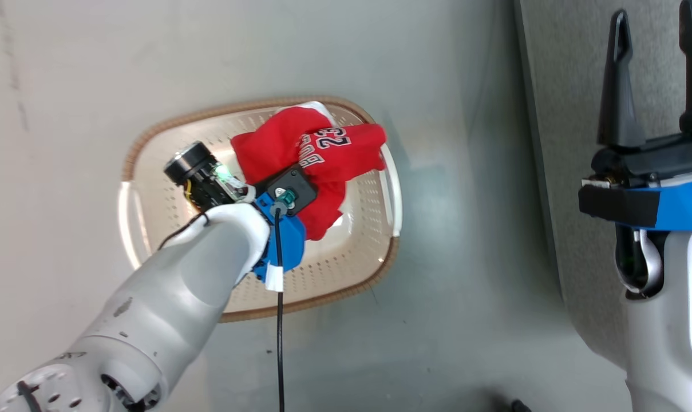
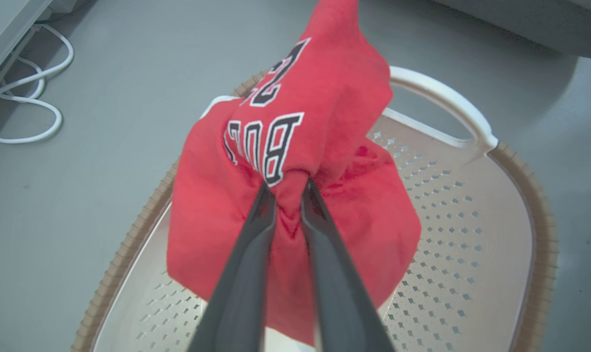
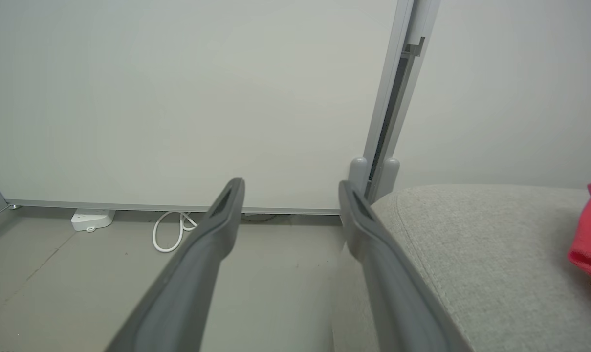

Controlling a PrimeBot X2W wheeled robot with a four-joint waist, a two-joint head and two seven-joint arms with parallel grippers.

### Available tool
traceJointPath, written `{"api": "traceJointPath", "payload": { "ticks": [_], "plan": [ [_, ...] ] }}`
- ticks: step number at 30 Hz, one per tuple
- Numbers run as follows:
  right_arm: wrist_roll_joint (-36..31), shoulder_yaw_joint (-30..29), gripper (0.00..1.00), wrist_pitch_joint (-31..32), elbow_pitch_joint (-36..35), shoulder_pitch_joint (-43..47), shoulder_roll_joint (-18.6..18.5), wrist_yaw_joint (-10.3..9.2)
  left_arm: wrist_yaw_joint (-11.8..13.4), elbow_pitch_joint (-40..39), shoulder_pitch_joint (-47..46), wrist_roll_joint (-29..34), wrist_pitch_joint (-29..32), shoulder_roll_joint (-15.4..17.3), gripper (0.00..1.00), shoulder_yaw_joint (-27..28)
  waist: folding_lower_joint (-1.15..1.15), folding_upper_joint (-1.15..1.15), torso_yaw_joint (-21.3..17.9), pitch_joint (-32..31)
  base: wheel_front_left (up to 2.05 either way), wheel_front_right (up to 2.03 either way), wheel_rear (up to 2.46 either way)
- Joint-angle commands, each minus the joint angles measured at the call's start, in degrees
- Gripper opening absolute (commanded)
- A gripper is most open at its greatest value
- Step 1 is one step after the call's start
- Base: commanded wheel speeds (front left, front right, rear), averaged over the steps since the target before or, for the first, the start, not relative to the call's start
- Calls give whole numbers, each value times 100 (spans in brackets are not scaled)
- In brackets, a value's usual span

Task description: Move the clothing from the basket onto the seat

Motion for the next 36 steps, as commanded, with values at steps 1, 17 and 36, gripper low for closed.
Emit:
{"api": "traceJointPath", "payload": {
  "ticks": [1,17,36],
  "plan": [
    [-6,-24,100,-20,22,89,-48,-1,-2,-24,57,-31,-50,-41,0,-8,0,0,187,-256,0,0,0],
    [-58,-165,100,-21,255,801,-219,-1,154,-1280,360,-441,-280,-55,0,793,0,0,554,-1587,0,0,0],
    [-46,-108,100,-20,551,1746,-181,-1,252,-2754,1353,65,-283,-78,0,2051,0,0,798,-2962,0,0,0]
  ]
}}
